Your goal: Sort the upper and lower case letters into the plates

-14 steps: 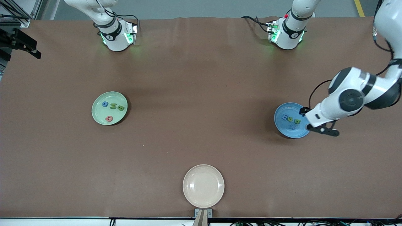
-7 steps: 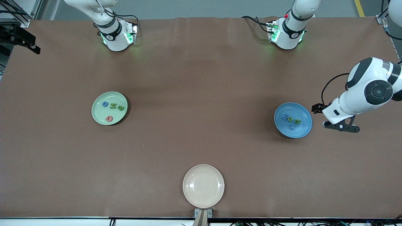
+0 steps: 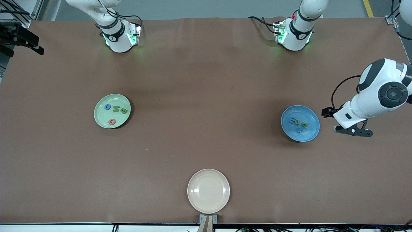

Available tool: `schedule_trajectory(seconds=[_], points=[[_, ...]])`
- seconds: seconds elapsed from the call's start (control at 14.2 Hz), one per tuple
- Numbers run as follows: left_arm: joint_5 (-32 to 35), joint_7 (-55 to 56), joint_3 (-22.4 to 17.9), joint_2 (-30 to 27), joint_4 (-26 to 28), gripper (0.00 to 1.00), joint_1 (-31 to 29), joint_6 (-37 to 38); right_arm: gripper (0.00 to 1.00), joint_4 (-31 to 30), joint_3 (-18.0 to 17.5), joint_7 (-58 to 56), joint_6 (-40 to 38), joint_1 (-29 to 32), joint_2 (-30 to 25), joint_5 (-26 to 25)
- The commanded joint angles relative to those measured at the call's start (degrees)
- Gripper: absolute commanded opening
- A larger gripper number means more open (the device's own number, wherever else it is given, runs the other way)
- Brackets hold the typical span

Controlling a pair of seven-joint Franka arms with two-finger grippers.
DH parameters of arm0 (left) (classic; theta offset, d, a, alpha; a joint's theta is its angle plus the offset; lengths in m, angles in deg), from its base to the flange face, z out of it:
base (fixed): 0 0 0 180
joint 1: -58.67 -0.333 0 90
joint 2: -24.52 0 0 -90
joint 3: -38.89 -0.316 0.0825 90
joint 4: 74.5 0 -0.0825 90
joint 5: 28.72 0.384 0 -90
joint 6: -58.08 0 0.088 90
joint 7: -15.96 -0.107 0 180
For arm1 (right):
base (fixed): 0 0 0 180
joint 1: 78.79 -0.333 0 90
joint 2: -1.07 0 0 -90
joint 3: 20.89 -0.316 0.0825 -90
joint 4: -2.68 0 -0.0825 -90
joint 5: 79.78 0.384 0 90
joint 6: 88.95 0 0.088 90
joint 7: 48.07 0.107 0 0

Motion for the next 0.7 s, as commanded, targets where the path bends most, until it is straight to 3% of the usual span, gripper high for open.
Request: schedule_trajectory(seconds=[0.0, 0.14, 0.28, 0.49, 0.63], points=[[-1.0, -1.1, -0.3, -0.3, -0.9, 1.0, 0.3, 1.3, 1.0, 0.3, -0.5, 1.5, -0.3, -0.2, -0.3, 0.2], [-1.1, -1.6, -2.4, -2.7, -0.9, 1.0, 0.5, 1.3, 1.0, 0.3, -0.3, 1.6, -0.4, 0.2, -0.3, 0.2], [-5.6, -4.9, -6.5, -7.0, -0.9, 1.0, 3.3, 1.2, 1.0, 0.3, -0.3, 1.5, -0.5, 0.2, -0.3, 0.2], [-17.4, -11.2, -17.3, -15.8, -1.0, 1.0, 10.9, -1.1, 1.0, 0.3, -0.2, 1.8, -0.6, 0.3, -0.3, 0.2], [-24.4, -15.7, -27.8, -20.4, -1.8, 1.0, 19.6, -1.3, 1.0, 0.3, -0.2, 3.5, -0.6, 0.3, -0.3, 0.2]])
